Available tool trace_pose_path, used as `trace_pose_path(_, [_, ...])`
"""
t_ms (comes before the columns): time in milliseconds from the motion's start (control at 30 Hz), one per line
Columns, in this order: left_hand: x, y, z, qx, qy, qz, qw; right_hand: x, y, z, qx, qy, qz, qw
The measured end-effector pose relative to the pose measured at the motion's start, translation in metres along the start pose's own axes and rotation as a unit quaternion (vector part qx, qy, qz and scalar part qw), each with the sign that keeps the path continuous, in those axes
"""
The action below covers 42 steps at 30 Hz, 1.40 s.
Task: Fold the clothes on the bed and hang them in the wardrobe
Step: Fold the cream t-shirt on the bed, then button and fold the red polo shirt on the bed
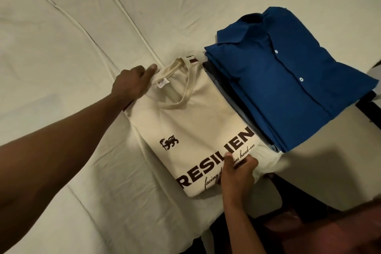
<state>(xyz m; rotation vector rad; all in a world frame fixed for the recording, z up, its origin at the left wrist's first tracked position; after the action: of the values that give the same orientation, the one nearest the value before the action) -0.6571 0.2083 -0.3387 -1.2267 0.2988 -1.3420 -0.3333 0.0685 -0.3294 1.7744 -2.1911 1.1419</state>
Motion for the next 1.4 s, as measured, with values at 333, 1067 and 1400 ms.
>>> trace_pose_path(333, [0.035, 0.011, -0.040, -0.052, 0.043, 0.011, 0.998, 0.032, 0.018, 0.013, -0.218, 0.187, -0.137, 0.948])
trace_pose_path(1067, [0.118, -0.017, -0.121, -0.113, 0.073, 0.156, 0.979, 0.086, 0.106, -0.067, 0.263, -0.345, -0.165, 0.886])
trace_pose_path(1400, [0.259, -0.064, -0.293, -0.089, -0.083, 0.250, 0.961, 0.220, 0.270, -0.099, 0.345, -0.431, -0.383, 0.740])
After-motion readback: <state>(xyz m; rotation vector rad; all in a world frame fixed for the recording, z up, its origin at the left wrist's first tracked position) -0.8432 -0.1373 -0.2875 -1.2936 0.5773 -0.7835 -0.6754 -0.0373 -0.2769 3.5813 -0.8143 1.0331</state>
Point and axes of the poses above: each hand's wrist, its own x-axis away from the middle knuckle, its own y-axis out of the palm, z = x × y, the point moved 1 cm from there along -x, towards the middle knuckle, and after that the axes turned 10 degrees about -z, right-handed, at the moved point
